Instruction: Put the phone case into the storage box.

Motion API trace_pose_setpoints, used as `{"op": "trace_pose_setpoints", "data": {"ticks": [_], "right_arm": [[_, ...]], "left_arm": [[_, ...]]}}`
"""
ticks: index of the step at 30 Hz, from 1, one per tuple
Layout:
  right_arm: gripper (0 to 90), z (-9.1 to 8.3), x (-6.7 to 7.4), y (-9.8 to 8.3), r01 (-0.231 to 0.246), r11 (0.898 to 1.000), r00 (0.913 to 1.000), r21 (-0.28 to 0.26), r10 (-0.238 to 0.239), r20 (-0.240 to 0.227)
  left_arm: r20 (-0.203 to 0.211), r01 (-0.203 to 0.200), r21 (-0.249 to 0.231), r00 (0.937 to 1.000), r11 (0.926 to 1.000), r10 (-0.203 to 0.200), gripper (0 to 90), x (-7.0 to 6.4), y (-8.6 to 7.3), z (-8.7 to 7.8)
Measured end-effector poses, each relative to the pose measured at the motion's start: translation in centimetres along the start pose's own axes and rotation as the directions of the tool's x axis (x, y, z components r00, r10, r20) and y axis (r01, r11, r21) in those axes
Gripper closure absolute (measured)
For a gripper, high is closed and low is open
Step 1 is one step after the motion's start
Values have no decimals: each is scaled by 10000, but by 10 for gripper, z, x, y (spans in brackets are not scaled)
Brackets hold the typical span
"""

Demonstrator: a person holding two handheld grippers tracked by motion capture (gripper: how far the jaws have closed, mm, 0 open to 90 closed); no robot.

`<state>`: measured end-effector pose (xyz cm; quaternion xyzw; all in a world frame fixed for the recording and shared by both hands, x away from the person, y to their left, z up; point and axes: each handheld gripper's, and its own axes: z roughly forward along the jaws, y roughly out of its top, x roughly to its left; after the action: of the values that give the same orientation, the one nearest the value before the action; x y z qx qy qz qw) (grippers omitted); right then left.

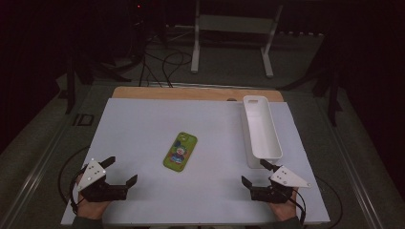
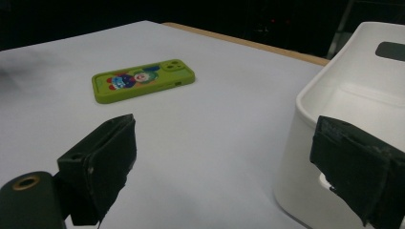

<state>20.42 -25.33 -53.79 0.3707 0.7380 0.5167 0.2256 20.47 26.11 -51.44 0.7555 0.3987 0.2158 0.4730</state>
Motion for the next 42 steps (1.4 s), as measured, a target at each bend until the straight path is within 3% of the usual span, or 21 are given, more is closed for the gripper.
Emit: {"op": "trace_pose_setpoints", "data": {"ticks": [21, 31, 42], "right_arm": [[83, 0, 3, -1, 94, 9999, 10000, 54, -94, 28], [84, -3, 4, -1, 61, 10000, 9999, 35, -62, 121], [84, -2, 4, -1, 84, 10000, 9998, 48, -85, 166]], "left_arm": [[-290, 238, 11, 9993, 9997, -238, 0, 2, 5, -4], [-163, 185, 114, 9997, 9998, -183, 0, -6, 20, -1], [-401, 230, 324, 9990, 9992, -217, 0, -8, 33, 5]]}}
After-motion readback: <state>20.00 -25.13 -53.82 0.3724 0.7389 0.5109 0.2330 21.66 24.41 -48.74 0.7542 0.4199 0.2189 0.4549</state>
